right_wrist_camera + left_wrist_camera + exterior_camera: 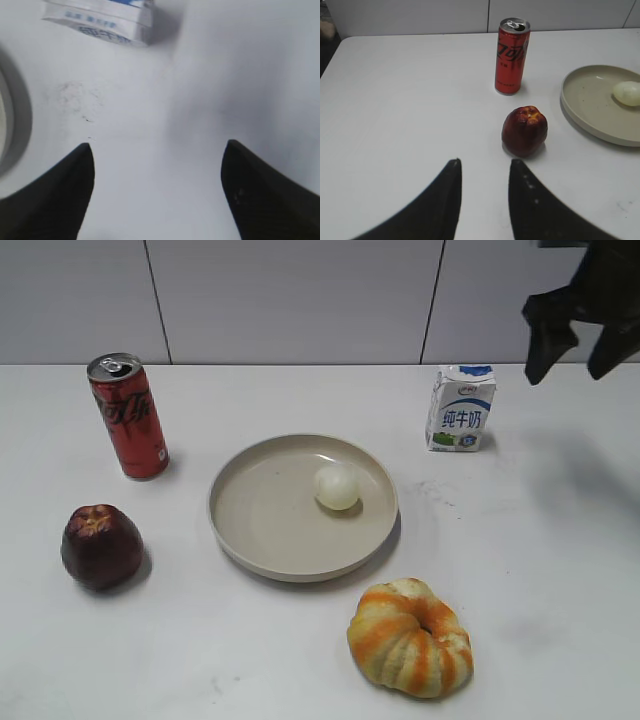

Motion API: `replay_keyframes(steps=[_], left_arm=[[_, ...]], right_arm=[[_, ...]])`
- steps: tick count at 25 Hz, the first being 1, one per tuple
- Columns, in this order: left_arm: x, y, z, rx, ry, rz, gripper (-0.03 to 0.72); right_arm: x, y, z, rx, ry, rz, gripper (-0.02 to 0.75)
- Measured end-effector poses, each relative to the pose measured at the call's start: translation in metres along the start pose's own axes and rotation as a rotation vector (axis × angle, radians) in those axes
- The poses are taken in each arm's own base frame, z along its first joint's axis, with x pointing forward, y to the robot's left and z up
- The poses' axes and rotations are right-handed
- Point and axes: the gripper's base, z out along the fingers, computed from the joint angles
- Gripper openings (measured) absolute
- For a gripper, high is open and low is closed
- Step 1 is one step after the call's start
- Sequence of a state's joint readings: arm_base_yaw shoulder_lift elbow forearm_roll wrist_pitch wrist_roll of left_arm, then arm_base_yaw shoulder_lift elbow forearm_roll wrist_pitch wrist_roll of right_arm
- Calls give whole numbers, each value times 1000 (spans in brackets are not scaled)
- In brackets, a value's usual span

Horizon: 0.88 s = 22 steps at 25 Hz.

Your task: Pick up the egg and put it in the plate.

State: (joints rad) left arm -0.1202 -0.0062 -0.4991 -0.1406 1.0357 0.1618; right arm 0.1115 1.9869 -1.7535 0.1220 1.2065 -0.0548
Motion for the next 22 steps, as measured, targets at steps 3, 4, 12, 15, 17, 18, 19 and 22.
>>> replay_keyframes(steps=[3,4,12,15,17,18,19,22], left_arm=[[0,0,0,0,0,0,239],[0,0,0,0,0,0,239],[0,0,0,0,0,0,239],[0,0,0,0,0,0,239],[0,0,0,0,0,0,239],[0,0,0,0,0,0,239],[0,0,0,0,0,0,237],[0,0,0,0,0,0,236]], right_arm=[[12,-11,-6,14,14,29,594],[19,-11,-8,15,24,31,594],[105,-5,-29,20,119,36,594],[141,-3,-39,26,132,33,594],[165,-2,-45,26,133,33,594],[175,-1,-50,27,120,31,594],[186,0,-54,28,111,30,594],[216,2,-63,32,68,25,594]])
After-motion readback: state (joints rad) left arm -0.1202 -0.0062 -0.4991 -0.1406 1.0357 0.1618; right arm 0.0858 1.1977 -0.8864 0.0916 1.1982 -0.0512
